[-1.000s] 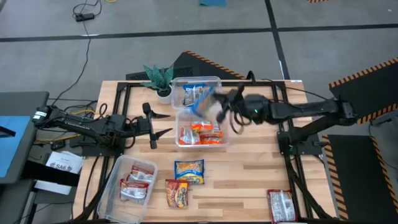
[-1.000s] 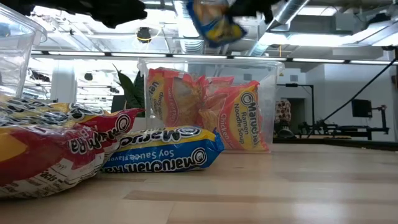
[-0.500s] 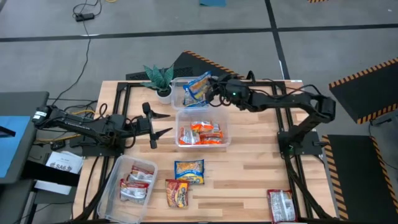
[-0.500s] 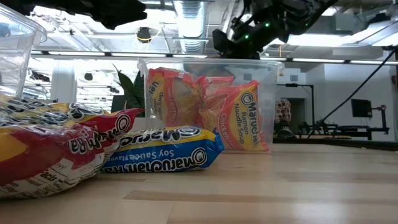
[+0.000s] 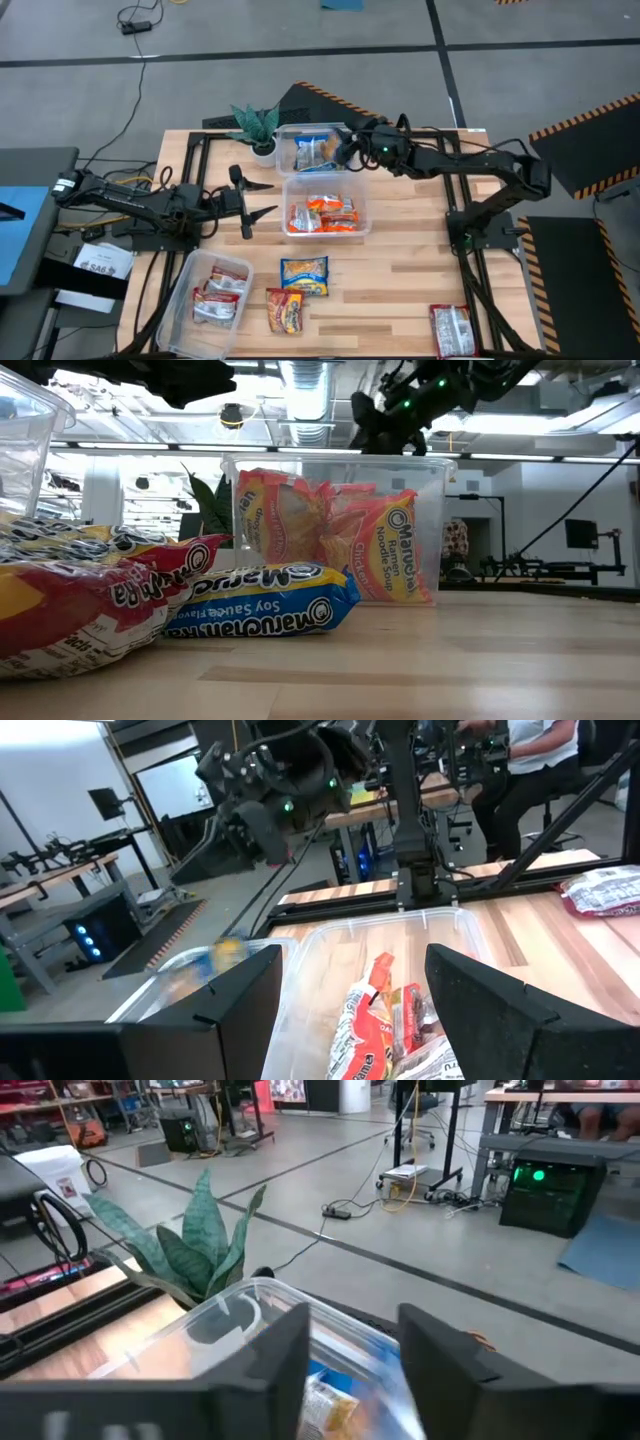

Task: Sort Maruchan noodles
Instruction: Adjust the middle transparent bin on the table

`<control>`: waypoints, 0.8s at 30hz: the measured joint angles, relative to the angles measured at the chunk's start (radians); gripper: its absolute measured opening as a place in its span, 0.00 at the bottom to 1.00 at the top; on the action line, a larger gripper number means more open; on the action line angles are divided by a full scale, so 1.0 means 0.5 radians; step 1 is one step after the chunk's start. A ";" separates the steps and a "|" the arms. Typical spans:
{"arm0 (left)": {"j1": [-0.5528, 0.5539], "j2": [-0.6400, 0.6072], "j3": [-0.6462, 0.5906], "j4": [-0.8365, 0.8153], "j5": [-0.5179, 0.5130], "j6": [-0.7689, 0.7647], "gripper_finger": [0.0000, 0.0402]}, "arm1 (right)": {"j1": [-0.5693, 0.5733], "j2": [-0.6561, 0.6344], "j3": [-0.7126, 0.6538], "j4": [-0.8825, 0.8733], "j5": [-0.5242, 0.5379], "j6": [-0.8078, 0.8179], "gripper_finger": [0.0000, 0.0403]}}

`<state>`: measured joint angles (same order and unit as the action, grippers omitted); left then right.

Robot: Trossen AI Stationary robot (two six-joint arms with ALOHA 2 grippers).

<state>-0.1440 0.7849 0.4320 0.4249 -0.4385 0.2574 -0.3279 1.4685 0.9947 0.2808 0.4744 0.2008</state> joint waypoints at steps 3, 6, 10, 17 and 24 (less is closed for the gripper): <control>0.000 0.000 0.000 0.000 0.000 0.000 0.59 | 0.000 -0.081 0.000 -0.078 -0.002 -0.024 0.56; 0.000 0.000 0.000 -0.002 0.000 0.000 0.59 | 0.024 -0.166 0.000 -0.226 -0.007 -0.109 0.64; 0.000 0.000 0.000 -0.030 0.001 0.000 0.59 | 0.113 -0.300 0.001 -0.513 -0.014 -0.202 0.67; 0.000 0.001 0.000 -0.036 0.005 -0.017 0.59 | 0.416 -0.486 -0.007 -1.160 -0.015 -0.138 0.67; 0.000 0.001 0.000 -0.038 0.006 -0.053 0.59 | 0.794 -0.632 -0.235 -1.326 -0.011 0.071 0.67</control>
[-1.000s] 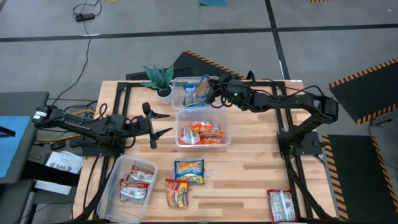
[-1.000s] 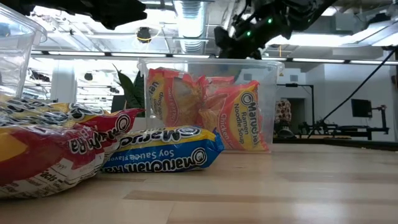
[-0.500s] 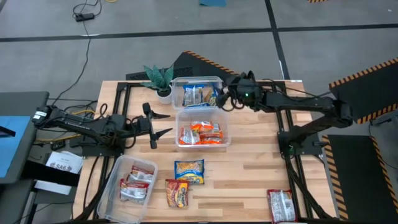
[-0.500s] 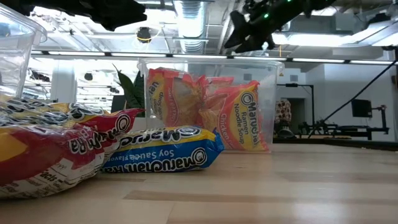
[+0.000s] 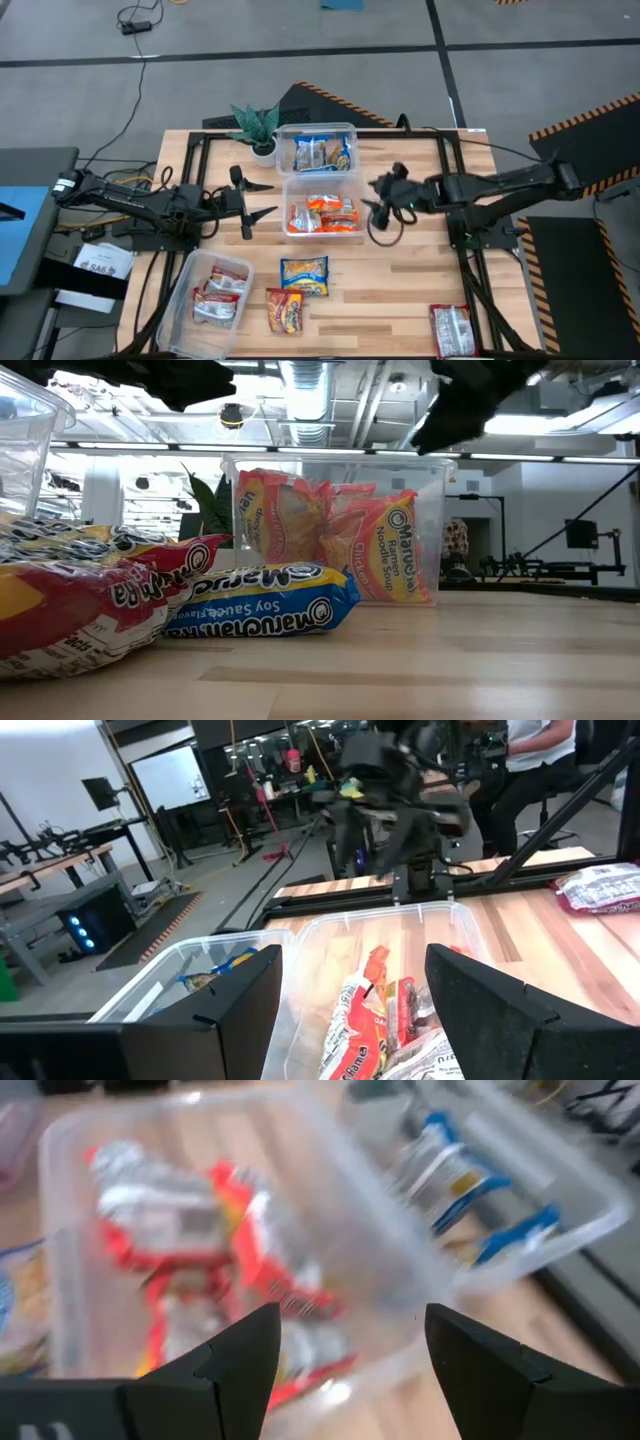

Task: Sort Maruchan noodles
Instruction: Adjust the middle transparent bin on the table

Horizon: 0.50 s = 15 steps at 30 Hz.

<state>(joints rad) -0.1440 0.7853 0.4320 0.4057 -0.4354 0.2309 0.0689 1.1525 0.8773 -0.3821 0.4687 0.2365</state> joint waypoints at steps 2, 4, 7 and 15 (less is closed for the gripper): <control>0.000 0.000 0.000 -0.008 0.000 -0.013 0.59 | 0.085 -0.037 -0.107 0.040 0.002 0.097 0.67; 0.000 0.000 0.000 -0.012 0.000 -0.014 0.59 | 0.177 -0.055 -0.214 0.115 0.003 0.188 0.67; 0.000 0.000 0.000 -0.012 -0.001 -0.014 0.59 | 0.311 -0.040 -0.356 0.293 -0.068 0.270 0.67; 0.000 0.000 0.000 -0.012 -0.007 -0.014 0.59 | 0.637 0.117 -0.413 0.462 -0.404 0.480 0.66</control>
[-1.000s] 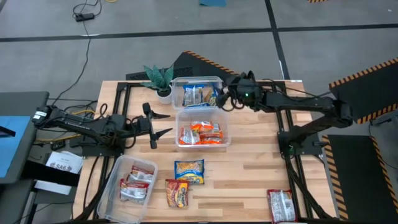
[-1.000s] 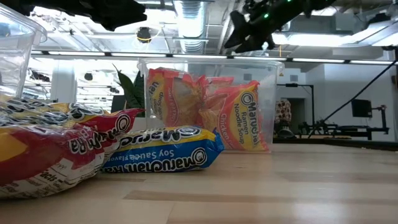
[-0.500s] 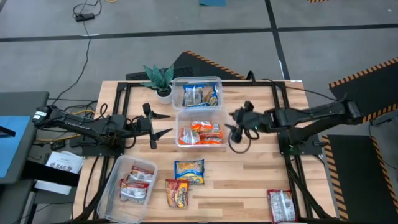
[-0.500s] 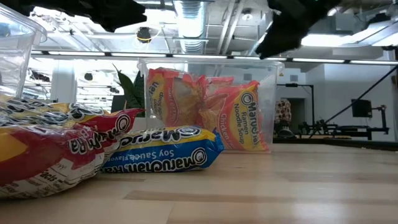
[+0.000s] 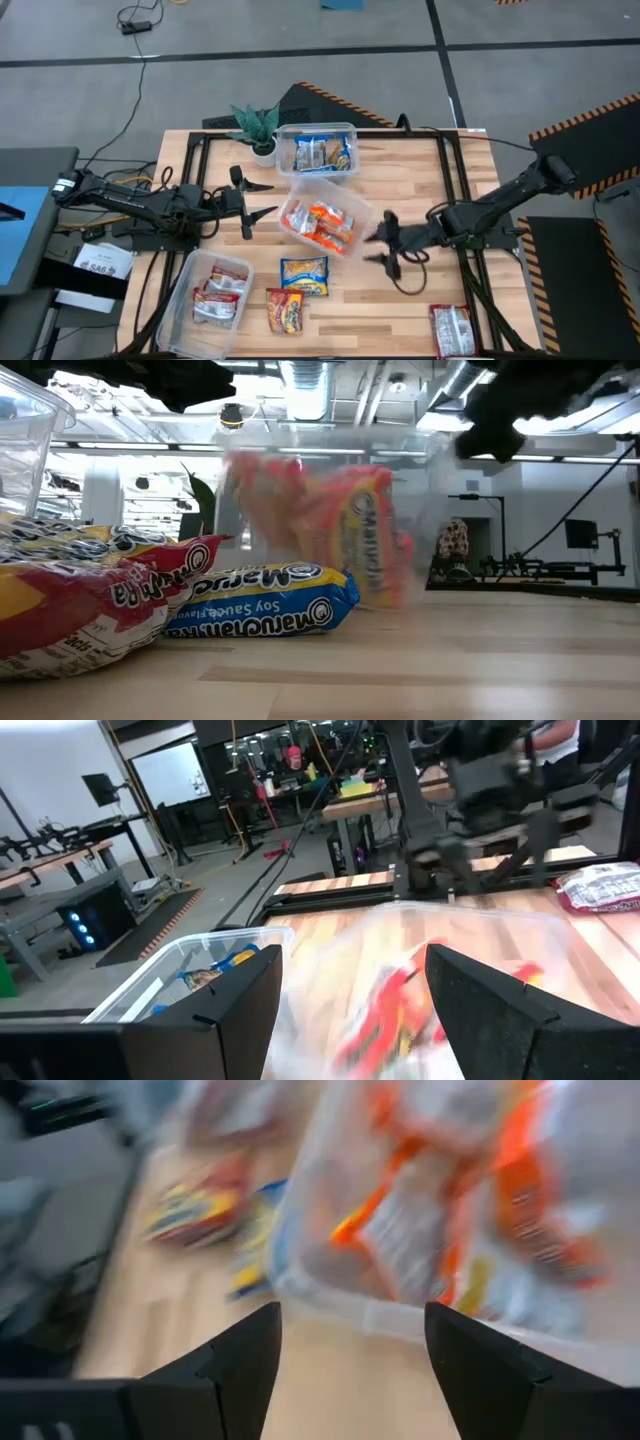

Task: Sort Maruchan noodles
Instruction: Adjust the middle transparent bin on the table

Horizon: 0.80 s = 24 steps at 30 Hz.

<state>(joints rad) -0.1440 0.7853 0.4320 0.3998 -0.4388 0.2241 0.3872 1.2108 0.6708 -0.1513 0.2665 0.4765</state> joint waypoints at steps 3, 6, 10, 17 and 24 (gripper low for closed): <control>0.000 0.000 0.000 -0.001 0.000 0.000 0.59 | 0.095 0.010 -0.021 -0.051 -0.124 0.083 0.63; 0.000 0.001 0.000 0.000 0.001 0.000 0.59 | 0.153 -0.008 -0.040 -0.044 -0.021 0.082 0.57; 0.000 0.001 0.000 0.002 0.001 0.000 0.59 | 0.128 -0.017 -0.019 0.048 0.153 -0.031 0.48; 0.000 0.001 0.000 0.000 0.001 0.000 0.59 | -0.053 -0.044 -0.022 0.044 0.187 -0.137 0.31; 0.000 0.001 0.000 0.000 -0.003 0.000 0.59 | -0.245 -0.081 0.171 0.086 0.193 -0.433 0.15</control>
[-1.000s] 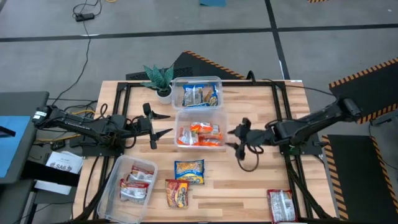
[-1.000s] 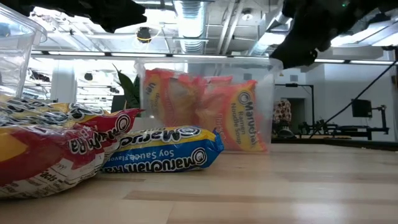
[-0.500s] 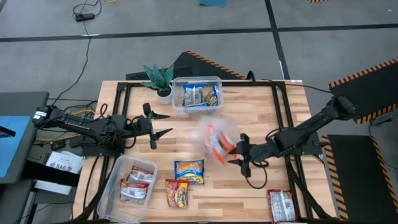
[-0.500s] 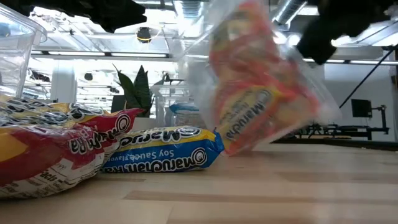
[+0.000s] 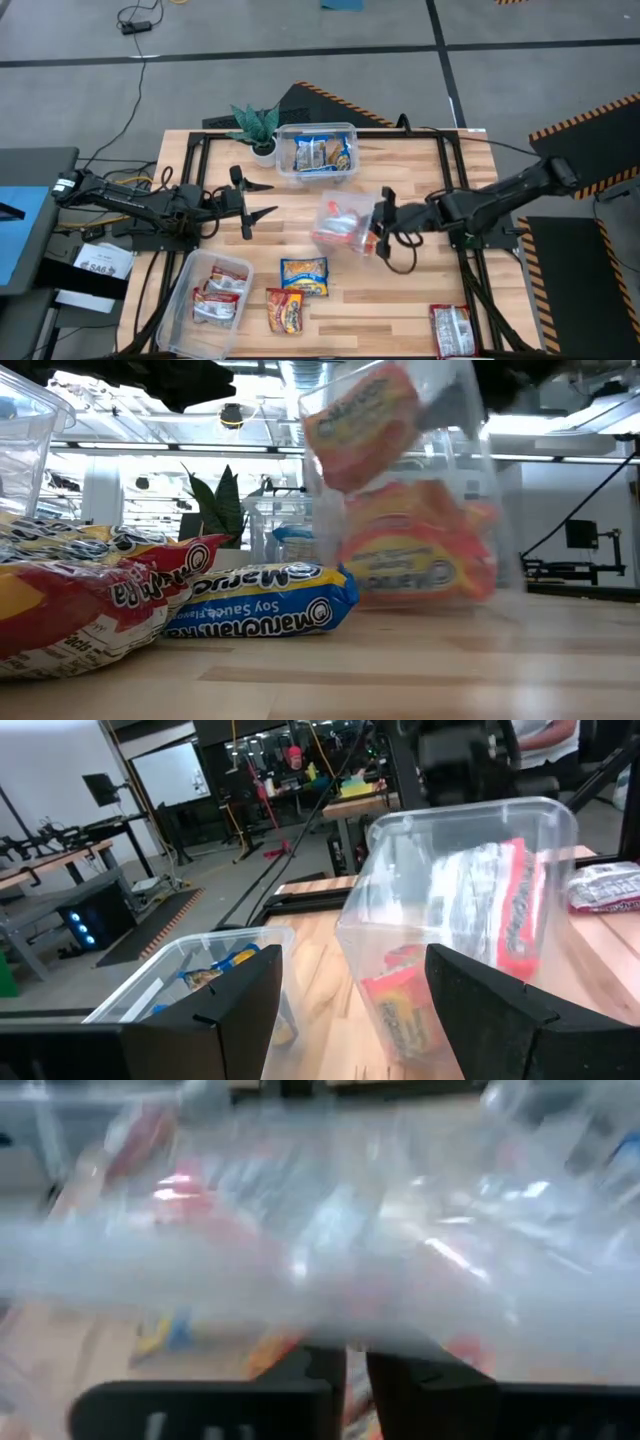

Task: Sort Maruchan noodles
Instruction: Adjust the middle transparent bin on the table

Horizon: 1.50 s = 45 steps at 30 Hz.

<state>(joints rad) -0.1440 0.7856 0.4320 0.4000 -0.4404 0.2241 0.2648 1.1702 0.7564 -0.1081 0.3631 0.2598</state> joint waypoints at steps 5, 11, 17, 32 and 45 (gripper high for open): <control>0.000 0.000 0.000 0.002 -0.013 0.000 0.59 | -0.157 0.027 0.218 -0.006 0.000 -0.258 0.04; -0.001 0.000 0.000 -0.002 -0.020 0.000 0.59 | -0.359 0.027 0.337 0.034 -0.039 -0.418 0.03; 0.000 0.000 0.000 0.000 -0.021 0.000 0.59 | -0.598 0.091 0.341 0.210 -0.171 -0.416 0.04; 0.000 0.000 0.002 -0.011 -0.021 -0.055 0.59 | -0.631 0.498 0.336 0.445 -0.561 -0.324 0.03; 0.002 0.458 0.002 0.430 0.130 0.036 0.59 | -0.583 0.504 0.336 0.573 -0.572 -0.273 0.03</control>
<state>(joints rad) -0.1431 1.0148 0.4328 0.6148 -0.3756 0.2419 -0.0269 1.4223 0.9245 0.1782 0.0772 0.1234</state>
